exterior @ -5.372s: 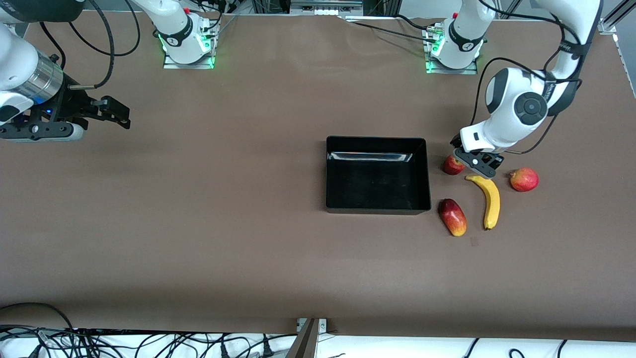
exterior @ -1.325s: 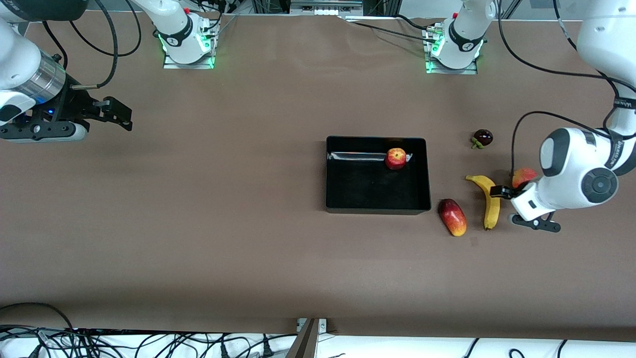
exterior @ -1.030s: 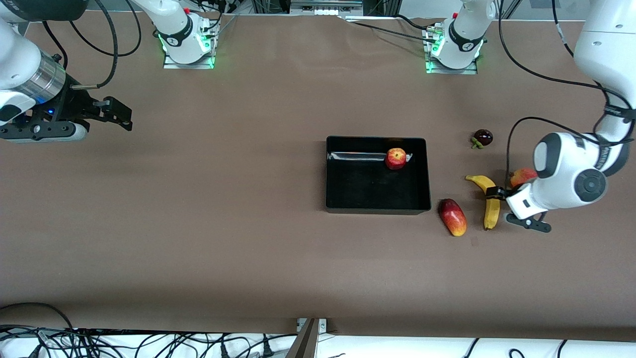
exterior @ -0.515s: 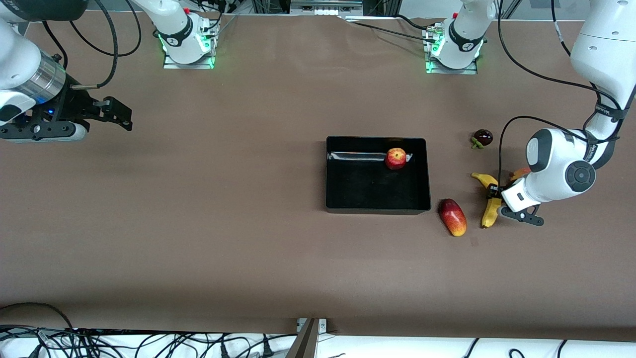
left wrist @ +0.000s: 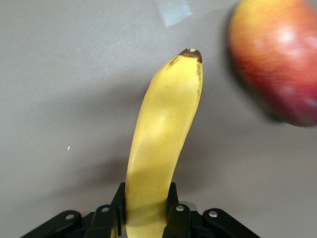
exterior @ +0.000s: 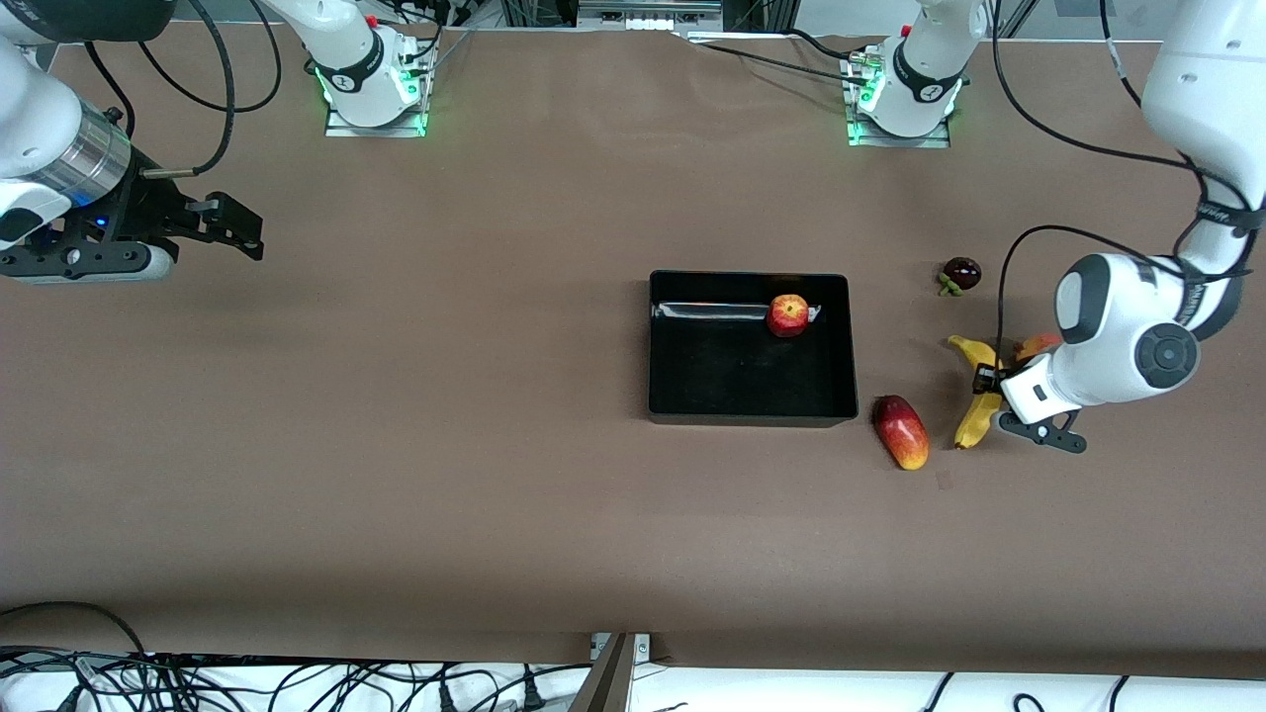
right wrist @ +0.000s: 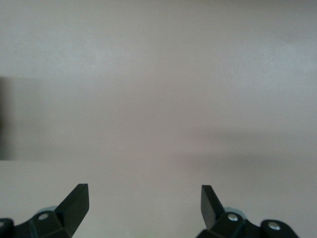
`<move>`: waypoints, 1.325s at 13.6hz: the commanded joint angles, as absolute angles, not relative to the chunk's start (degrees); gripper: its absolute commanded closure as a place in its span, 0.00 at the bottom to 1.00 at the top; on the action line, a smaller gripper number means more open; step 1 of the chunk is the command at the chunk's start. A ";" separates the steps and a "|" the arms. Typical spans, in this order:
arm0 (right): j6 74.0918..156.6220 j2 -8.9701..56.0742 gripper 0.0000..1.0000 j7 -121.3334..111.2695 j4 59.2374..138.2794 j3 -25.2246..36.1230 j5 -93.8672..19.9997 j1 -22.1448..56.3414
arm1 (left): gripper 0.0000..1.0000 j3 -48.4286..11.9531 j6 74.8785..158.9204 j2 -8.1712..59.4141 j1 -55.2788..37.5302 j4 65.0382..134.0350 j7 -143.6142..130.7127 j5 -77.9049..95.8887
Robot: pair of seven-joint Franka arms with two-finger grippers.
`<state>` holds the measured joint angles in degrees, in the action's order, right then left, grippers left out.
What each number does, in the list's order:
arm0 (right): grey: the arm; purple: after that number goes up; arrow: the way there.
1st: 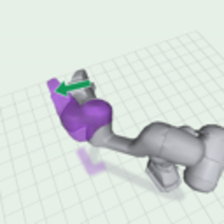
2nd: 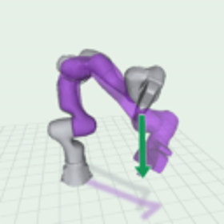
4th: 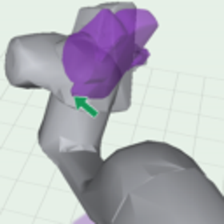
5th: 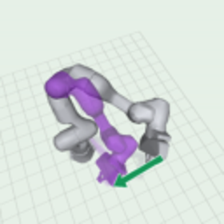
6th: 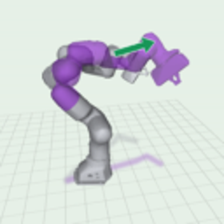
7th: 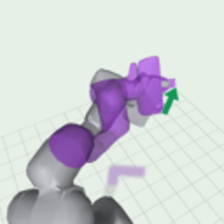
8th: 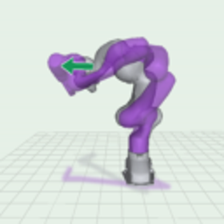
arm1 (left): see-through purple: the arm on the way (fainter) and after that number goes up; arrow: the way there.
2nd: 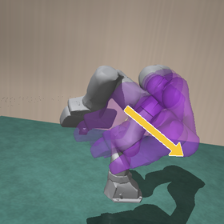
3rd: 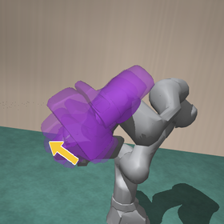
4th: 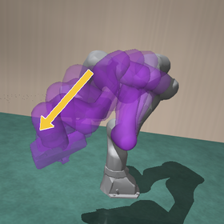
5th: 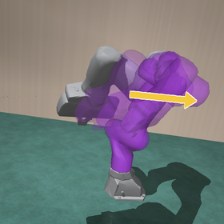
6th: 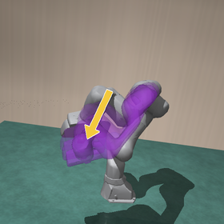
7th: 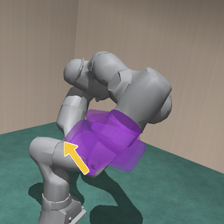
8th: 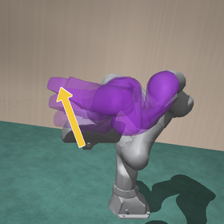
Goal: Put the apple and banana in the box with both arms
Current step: 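Lift the banana with the left gripper and carry it over the box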
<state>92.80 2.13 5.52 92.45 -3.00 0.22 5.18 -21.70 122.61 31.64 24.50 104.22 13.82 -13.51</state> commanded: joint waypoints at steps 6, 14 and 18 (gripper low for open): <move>92.37 2.64 0.00 5.36 91.32 -3.52 0.97 4.92 | 1.00 -37.60 98.70 29.53 19.88 89.74 -13.13 -12.75; 92.46 2.64 0.00 5.19 91.23 -3.52 1.23 4.83 | 1.00 -37.71 111.25 37.17 1.25 91.84 -33.81 -12.04; 92.37 2.64 0.00 5.19 91.23 -3.52 1.14 4.83 | 1.00 -36.56 117.41 42.18 -2.37 93.52 -37.97 -18.89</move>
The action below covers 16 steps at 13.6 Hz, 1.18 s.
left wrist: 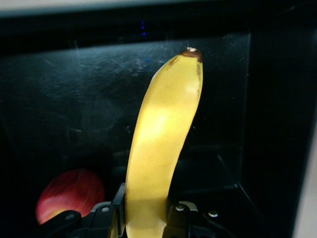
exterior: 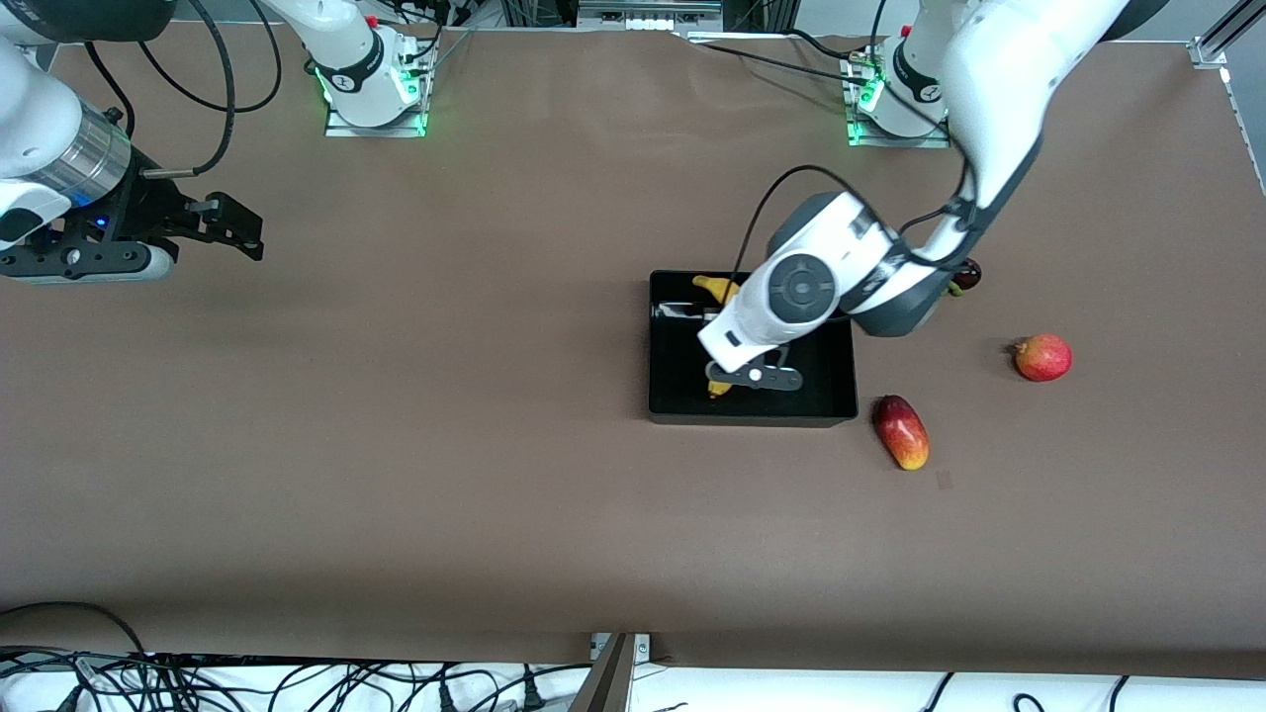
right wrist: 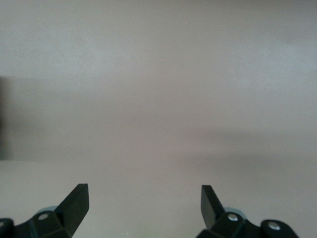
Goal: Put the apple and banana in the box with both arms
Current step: 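Lift the banana with the left gripper and carry it over the box, then lower the banana into the box and open the left gripper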
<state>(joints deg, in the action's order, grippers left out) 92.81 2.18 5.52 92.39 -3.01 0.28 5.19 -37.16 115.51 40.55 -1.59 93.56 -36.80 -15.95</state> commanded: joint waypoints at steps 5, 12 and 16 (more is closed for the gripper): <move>92.37 2.64 0.00 5.27 91.23 -3.52 1.14 4.83 | 0.99 -35.86 118.56 44.38 -4.13 93.52 -39.28 -19.25; 92.46 2.64 0.00 5.27 91.23 -3.52 1.05 4.83 | 0.00 -35.33 118.21 43.86 -4.31 92.47 -39.99 -19.69; 92.46 2.64 0.00 5.27 91.23 -3.52 1.05 4.92 | 0.00 -35.42 110.96 36.85 -0.46 88.26 -39.73 -19.51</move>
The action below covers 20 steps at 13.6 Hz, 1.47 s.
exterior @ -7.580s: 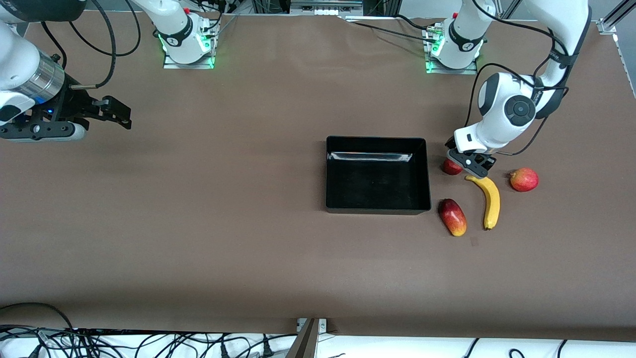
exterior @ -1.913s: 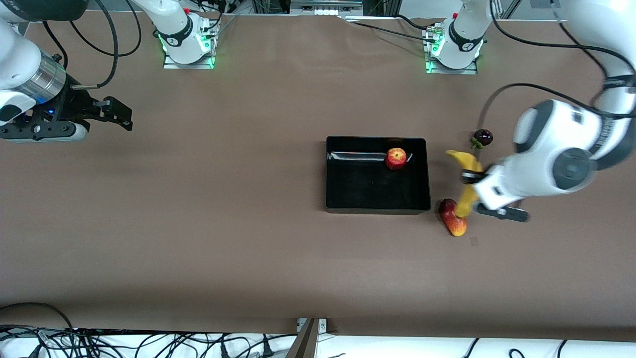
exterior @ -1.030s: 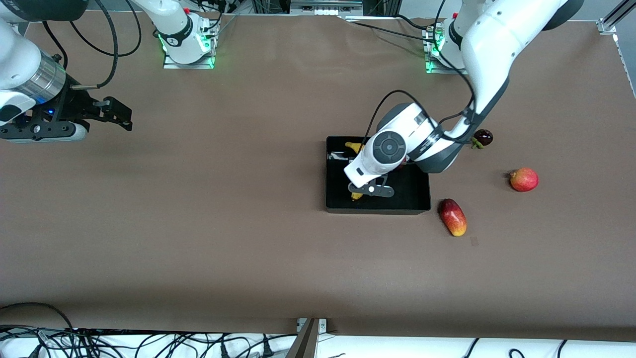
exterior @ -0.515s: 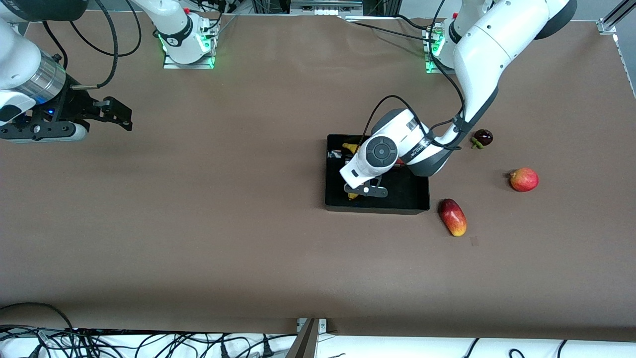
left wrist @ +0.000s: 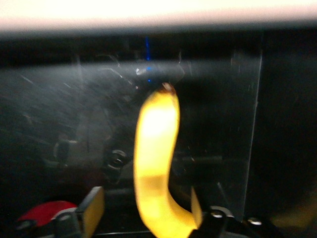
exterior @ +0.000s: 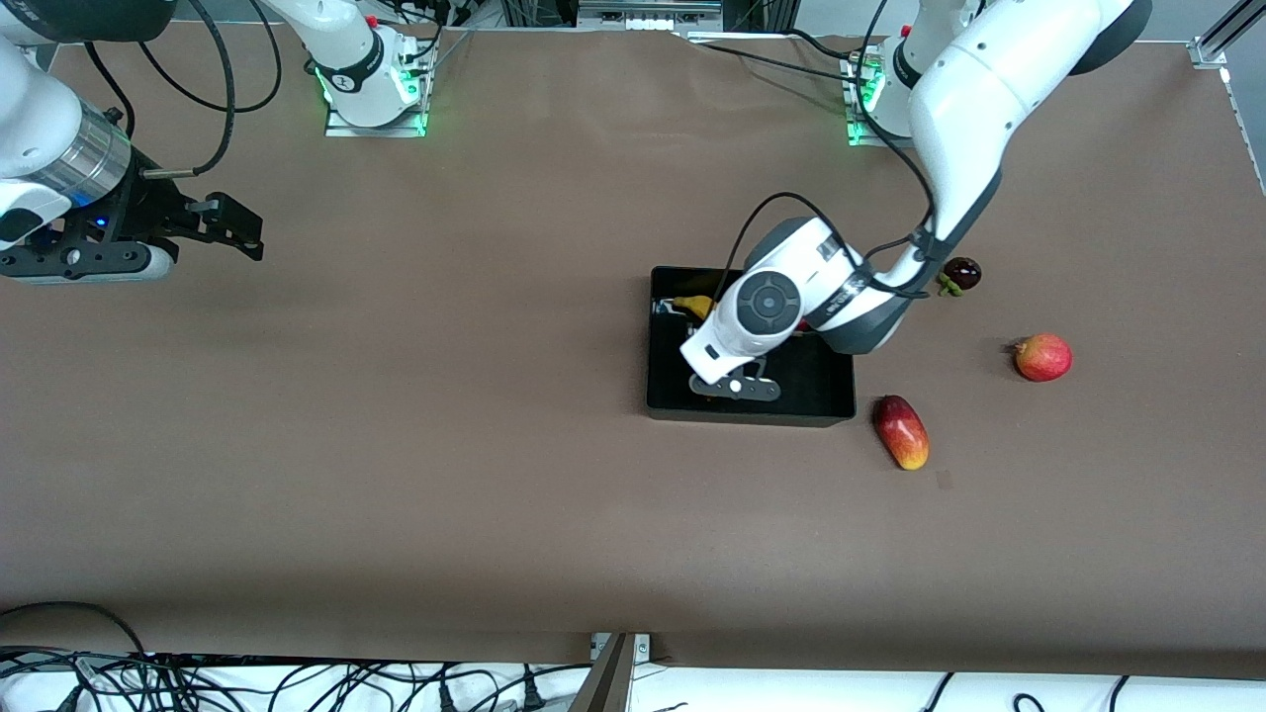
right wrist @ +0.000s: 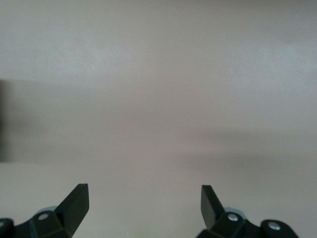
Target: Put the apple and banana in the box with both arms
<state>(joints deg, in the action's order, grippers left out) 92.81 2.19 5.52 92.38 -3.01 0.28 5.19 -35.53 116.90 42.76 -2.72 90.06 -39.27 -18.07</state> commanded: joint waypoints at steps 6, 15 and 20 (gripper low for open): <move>92.46 2.64 0.00 5.36 91.23 -3.52 1.05 4.92 | 0.00 -36.65 87.40 30.94 7.46 75.43 -31.14 -18.19; 92.46 2.64 0.00 5.27 91.23 -3.52 0.97 4.92 | 0.00 -7.18 81.45 10.57 1.96 81.71 -3.45 0.69; 92.46 2.64 0.00 5.36 91.23 -3.52 0.97 4.83 | 0.00 -1.93 96.23 -1.58 -0.26 97.20 -0.97 -0.17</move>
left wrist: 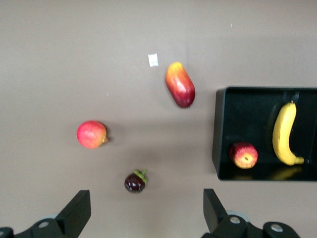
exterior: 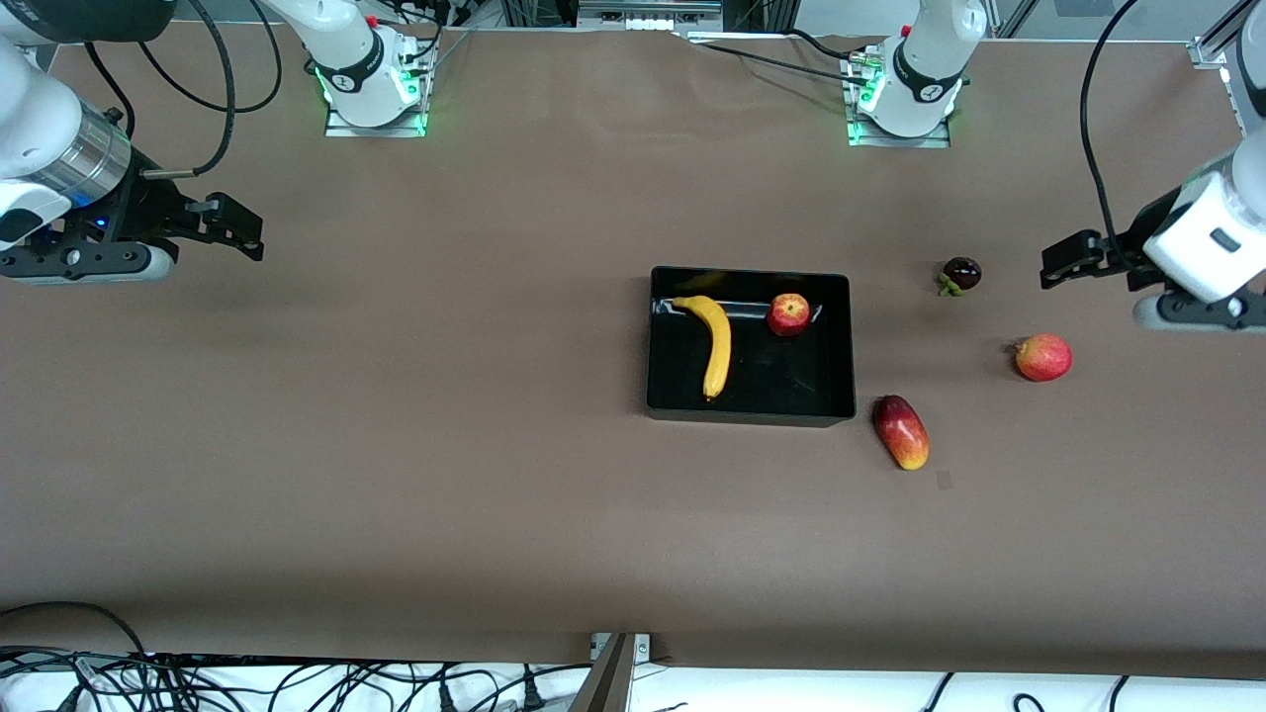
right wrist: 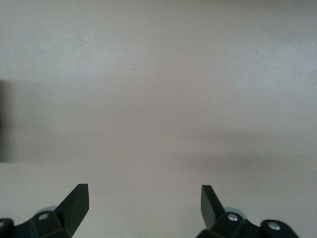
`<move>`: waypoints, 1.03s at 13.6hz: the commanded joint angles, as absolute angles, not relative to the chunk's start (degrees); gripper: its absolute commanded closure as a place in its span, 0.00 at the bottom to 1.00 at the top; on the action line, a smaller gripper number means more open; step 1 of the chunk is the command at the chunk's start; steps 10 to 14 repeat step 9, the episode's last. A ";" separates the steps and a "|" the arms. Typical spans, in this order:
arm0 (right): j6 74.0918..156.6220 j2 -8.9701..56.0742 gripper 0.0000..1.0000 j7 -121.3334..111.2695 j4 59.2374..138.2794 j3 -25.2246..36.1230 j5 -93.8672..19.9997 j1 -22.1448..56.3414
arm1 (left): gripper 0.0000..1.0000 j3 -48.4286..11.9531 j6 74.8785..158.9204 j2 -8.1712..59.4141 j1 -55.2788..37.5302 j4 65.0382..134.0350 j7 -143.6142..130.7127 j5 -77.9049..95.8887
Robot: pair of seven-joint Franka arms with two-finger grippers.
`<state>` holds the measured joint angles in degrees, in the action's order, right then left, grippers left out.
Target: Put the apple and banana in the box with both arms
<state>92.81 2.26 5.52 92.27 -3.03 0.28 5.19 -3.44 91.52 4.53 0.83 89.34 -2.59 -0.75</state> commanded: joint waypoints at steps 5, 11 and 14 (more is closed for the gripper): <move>92.46 2.64 0.00 5.27 91.23 -3.52 0.97 4.92 | 0.00 -2.81 92.55 -0.62 -0.35 96.07 0.09 -2.37; 92.46 2.64 0.00 5.36 91.23 -3.52 0.97 4.92 | 0.00 -2.90 89.30 1.76 -0.44 92.55 0.35 -2.37; 92.46 2.64 0.00 5.36 91.23 -3.52 0.97 4.92 | 0.00 -2.90 89.30 1.76 -0.44 92.55 0.35 -2.37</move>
